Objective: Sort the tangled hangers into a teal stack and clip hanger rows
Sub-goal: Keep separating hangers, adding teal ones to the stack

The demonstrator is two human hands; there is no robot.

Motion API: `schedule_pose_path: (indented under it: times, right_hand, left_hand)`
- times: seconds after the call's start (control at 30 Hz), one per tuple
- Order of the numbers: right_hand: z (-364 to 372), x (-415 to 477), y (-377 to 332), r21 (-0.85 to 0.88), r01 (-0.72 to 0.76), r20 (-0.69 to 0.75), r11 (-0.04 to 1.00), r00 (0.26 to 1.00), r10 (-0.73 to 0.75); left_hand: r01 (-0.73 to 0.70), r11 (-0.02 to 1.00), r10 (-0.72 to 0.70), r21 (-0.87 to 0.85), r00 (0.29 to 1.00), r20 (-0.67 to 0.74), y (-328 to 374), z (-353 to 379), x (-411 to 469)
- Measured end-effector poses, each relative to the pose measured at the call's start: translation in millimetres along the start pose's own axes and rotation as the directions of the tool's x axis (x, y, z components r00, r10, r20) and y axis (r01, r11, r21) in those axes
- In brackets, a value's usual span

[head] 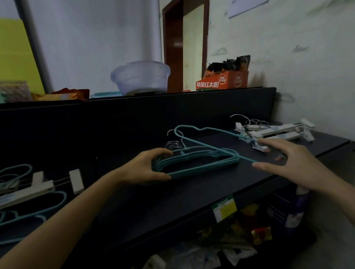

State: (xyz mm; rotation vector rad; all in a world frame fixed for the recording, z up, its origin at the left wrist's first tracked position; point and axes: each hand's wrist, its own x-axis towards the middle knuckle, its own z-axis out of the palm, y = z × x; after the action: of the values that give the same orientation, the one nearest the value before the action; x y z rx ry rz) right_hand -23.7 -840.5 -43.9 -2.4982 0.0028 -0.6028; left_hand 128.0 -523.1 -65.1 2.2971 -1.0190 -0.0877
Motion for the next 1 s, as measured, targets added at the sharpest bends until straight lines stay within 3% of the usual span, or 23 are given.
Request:
schedule_pose_path:
  times: [0.33, 0.63, 0.77, 1.0]
  right_hand:
    - [23.1, 59.5, 18.8, -0.001, 0.087, 0.101, 0.996, 0.991, -0.086]
    - [47.8, 103.9, 19.9, 0.059, 0.209, 0.376, 0.976, 0.901, -0.216]
    - [56.8, 120.7, 20.9, 0.062, 0.246, 0.486, 0.967, 0.839, -0.245]
    - [77.2, 133.3, 19.9, 0.078, 0.36, 0.586, 0.93, 0.738, -0.335]
  left_hand:
    - [0.089, 0.994, -0.085, -0.056, 0.994, 0.068, -16.2, 8.3, 10.9]
    - [0.191, 0.981, -0.188, -0.025, 0.979, 0.075, -20.2, -6.5, -13.2]
    - [0.269, 0.957, -0.276, -0.104, 0.96, -0.052, -25.2, -25.8, -42.4]
    - [0.405, 0.907, -0.355, 0.115, 0.883, -0.308, -11.1, -31.7, -77.1]
